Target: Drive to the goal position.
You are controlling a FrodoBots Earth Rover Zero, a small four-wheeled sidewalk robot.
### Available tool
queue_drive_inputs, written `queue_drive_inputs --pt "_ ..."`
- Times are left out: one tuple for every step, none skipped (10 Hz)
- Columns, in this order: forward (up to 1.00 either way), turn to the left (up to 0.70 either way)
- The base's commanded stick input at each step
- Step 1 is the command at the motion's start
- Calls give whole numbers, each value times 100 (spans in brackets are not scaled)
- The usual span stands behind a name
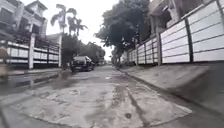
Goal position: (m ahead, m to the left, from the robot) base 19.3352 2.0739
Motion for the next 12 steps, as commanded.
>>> queue_drive_inputs --pt "70 0" --pt "70 0" --pt "70 0" --pt "70 0" --pt "70 0" --pt "70 0" --pt "70 0" --pt "70 0" --pt "70 0" --pt "70 0" --pt "70 0" --pt "70 0"
